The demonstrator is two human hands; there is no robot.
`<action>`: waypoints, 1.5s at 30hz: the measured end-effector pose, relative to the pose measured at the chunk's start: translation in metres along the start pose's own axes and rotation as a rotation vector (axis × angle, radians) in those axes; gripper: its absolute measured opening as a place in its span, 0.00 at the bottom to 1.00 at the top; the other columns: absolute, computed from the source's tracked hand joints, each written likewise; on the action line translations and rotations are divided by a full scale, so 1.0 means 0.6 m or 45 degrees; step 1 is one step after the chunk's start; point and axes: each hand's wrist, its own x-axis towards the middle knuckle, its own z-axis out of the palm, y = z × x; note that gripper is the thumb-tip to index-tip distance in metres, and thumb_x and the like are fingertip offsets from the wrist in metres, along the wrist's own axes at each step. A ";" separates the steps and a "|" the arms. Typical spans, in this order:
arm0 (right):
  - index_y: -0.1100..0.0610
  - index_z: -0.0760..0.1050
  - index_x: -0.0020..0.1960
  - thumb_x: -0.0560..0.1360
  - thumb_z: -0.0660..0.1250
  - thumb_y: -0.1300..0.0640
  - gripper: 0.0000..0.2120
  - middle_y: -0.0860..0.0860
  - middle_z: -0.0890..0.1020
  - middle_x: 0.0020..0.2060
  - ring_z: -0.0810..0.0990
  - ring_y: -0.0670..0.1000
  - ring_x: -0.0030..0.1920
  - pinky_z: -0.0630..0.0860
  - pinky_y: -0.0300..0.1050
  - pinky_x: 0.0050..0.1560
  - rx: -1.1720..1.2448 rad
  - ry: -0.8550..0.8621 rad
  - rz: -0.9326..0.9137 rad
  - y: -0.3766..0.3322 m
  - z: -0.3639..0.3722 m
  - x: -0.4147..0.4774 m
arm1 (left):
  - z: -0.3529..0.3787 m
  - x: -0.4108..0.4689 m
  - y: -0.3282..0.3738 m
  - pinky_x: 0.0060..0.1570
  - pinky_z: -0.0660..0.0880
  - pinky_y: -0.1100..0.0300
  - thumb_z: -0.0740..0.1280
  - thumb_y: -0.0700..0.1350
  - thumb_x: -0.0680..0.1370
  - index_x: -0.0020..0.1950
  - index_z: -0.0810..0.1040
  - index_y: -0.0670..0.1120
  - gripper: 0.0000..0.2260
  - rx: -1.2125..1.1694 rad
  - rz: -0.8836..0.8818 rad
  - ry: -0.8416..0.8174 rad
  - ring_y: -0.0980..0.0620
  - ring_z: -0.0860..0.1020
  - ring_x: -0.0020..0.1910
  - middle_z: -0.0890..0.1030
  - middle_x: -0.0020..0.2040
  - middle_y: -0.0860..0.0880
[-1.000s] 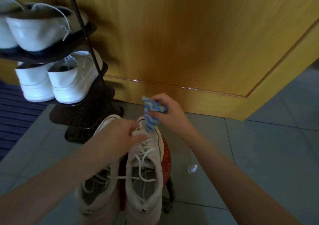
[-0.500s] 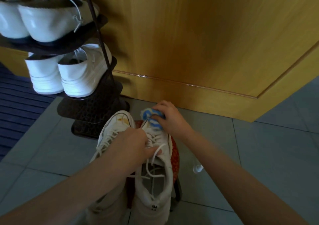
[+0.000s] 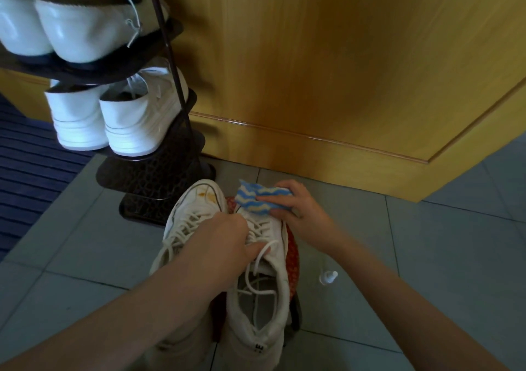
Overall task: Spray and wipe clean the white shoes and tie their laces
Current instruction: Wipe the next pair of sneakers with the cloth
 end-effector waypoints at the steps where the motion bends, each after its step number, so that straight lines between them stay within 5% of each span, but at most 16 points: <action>1: 0.45 0.74 0.63 0.77 0.64 0.61 0.18 0.44 0.69 0.53 0.68 0.42 0.58 0.62 0.30 0.59 0.013 0.025 -0.010 0.002 -0.003 -0.010 | 0.001 -0.002 0.000 0.37 0.64 0.59 0.62 0.58 0.77 0.31 0.63 0.48 0.20 -0.024 -0.001 0.006 0.55 0.64 0.32 0.65 0.30 0.51; 6: 0.48 0.70 0.64 0.75 0.66 0.66 0.22 0.41 0.69 0.45 0.71 0.34 0.46 0.66 0.23 0.47 0.027 0.151 0.081 0.006 0.004 -0.066 | 0.004 -0.006 -0.004 0.38 0.64 0.59 0.62 0.58 0.76 0.31 0.61 0.48 0.20 -0.105 0.008 0.024 0.53 0.66 0.34 0.65 0.30 0.51; 10: 0.55 0.81 0.56 0.73 0.70 0.61 0.12 0.51 0.74 0.44 0.73 0.39 0.41 0.66 0.26 0.40 -0.042 0.085 0.286 0.010 -0.002 -0.096 | 0.002 -0.012 0.003 0.41 0.67 0.56 0.63 0.58 0.76 0.32 0.60 0.49 0.20 -0.177 -0.065 0.042 0.51 0.69 0.37 0.66 0.32 0.51; 16: 0.54 0.80 0.56 0.75 0.68 0.59 0.11 0.44 0.75 0.62 0.72 0.41 0.61 0.65 0.20 0.53 0.280 0.435 0.299 -0.031 -0.031 -0.024 | 0.005 -0.002 0.015 0.44 0.71 0.56 0.60 0.59 0.78 0.42 0.73 0.46 0.17 -0.015 -0.055 -0.003 0.50 0.74 0.42 0.73 0.38 0.49; 21: 0.56 0.75 0.64 0.76 0.65 0.64 0.16 0.48 0.73 0.66 0.68 0.42 0.67 0.62 0.21 0.60 0.268 0.186 0.225 -0.040 0.020 0.006 | 0.009 0.005 0.008 0.40 0.69 0.57 0.59 0.59 0.78 0.38 0.68 0.46 0.17 0.045 -0.040 -0.015 0.51 0.70 0.38 0.69 0.34 0.51; 25: 0.55 0.77 0.62 0.75 0.67 0.66 0.17 0.45 0.76 0.61 0.73 0.38 0.62 0.68 0.30 0.64 0.193 0.226 0.210 -0.026 0.020 -0.049 | 0.011 0.006 0.007 0.38 0.65 0.59 0.60 0.58 0.78 0.36 0.64 0.48 0.17 0.028 -0.019 -0.010 0.52 0.68 0.37 0.65 0.32 0.52; 28: 0.54 0.81 0.56 0.74 0.68 0.64 0.13 0.41 0.83 0.46 0.78 0.31 0.44 0.72 0.27 0.46 0.203 0.286 0.316 -0.026 0.025 -0.097 | 0.012 0.004 0.006 0.39 0.65 0.59 0.60 0.58 0.78 0.41 0.67 0.46 0.16 -0.005 -0.016 -0.004 0.52 0.68 0.38 0.65 0.32 0.52; 31: 0.54 0.83 0.48 0.73 0.69 0.63 0.08 0.37 0.78 0.26 0.73 0.37 0.28 0.66 0.29 0.31 0.240 0.374 0.411 -0.031 0.027 -0.106 | 0.015 -0.002 0.007 0.39 0.64 0.60 0.58 0.58 0.78 0.43 0.67 0.46 0.15 0.048 0.003 0.026 0.52 0.68 0.39 0.66 0.34 0.53; 35: 0.55 0.83 0.52 0.75 0.67 0.61 0.08 0.42 0.82 0.34 0.76 0.39 0.32 0.70 0.28 0.34 0.301 0.413 0.425 -0.047 0.028 -0.038 | 0.016 -0.003 0.008 0.40 0.66 0.59 0.58 0.57 0.79 0.51 0.72 0.46 0.14 0.129 0.010 0.049 0.50 0.75 0.45 0.76 0.45 0.49; 39: 0.60 0.82 0.51 0.78 0.64 0.61 0.08 0.42 0.69 0.21 0.68 0.37 0.23 0.65 0.28 0.32 0.234 0.286 0.366 -0.047 0.012 0.048 | 0.019 0.000 0.013 0.45 0.70 0.57 0.58 0.55 0.79 0.60 0.72 0.46 0.15 0.146 -0.045 0.022 0.48 0.76 0.52 0.78 0.53 0.47; 42: 0.62 0.81 0.50 0.79 0.63 0.59 0.10 0.46 0.65 0.22 0.64 0.41 0.23 0.61 0.29 0.27 0.167 0.191 0.388 -0.042 0.013 0.094 | 0.021 0.003 0.016 0.47 0.72 0.56 0.58 0.54 0.79 0.61 0.72 0.46 0.16 0.144 -0.065 0.003 0.47 0.77 0.52 0.78 0.53 0.46; 45: 0.55 0.76 0.36 0.79 0.62 0.59 0.13 0.48 0.64 0.24 0.61 0.43 0.24 0.59 0.33 0.26 0.187 0.147 0.415 -0.041 0.015 0.111 | 0.020 0.003 0.015 0.50 0.72 0.56 0.58 0.55 0.80 0.65 0.72 0.46 0.18 0.118 -0.064 -0.002 0.48 0.76 0.54 0.78 0.55 0.46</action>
